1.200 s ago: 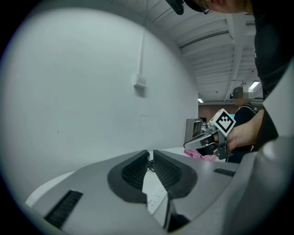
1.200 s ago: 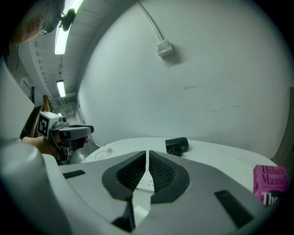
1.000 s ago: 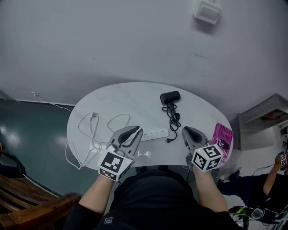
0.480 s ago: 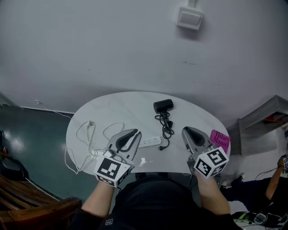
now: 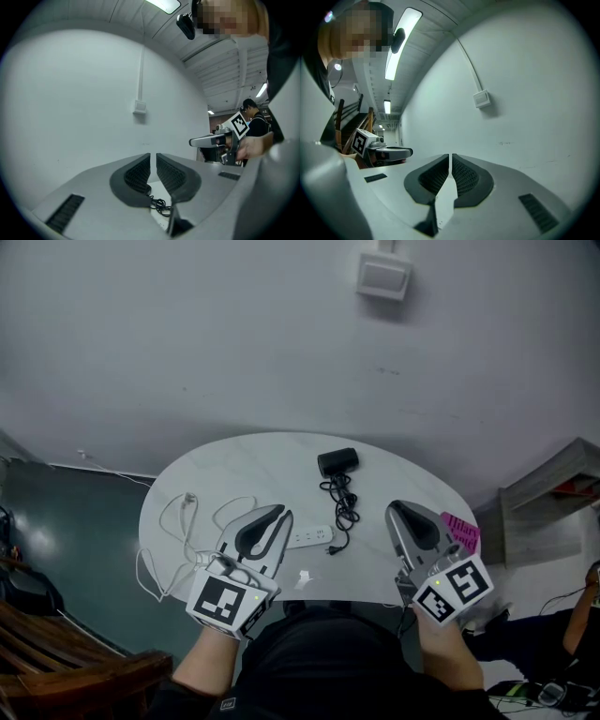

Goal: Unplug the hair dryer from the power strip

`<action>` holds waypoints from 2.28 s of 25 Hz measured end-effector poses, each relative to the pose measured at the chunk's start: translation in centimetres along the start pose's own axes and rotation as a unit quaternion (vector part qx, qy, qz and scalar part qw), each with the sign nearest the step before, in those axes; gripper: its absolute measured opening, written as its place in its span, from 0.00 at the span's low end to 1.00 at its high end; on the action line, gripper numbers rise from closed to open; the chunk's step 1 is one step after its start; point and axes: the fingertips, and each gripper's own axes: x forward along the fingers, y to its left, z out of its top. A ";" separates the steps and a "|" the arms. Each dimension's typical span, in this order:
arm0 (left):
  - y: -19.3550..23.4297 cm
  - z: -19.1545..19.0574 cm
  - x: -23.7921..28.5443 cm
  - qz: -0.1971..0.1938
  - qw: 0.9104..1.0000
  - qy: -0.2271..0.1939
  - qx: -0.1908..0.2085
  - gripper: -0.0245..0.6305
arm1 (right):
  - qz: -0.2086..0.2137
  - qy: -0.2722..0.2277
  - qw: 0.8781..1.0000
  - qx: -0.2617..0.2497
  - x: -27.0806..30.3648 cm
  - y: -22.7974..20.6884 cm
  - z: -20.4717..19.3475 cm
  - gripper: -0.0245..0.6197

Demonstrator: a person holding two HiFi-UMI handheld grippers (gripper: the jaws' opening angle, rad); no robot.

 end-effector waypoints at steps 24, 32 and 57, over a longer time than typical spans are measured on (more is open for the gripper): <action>4.7 5.3 -0.9 0.058 0.998 -0.023 0.026 0.09 | 0.039 -0.052 0.995 -0.079 1.8 1.0 6.1 0.09; 4.3 4.5 -1.9 0.088 0.996 -0.027 0.022 0.09 | 0.009 -0.068 0.997 -0.039 1.0 1.2 4.7 0.09; 5.1 2.9 -1.8 0.087 0.996 -0.012 0.010 0.09 | 0.024 -0.038 0.999 -0.030 1.9 0.9 3.0 0.09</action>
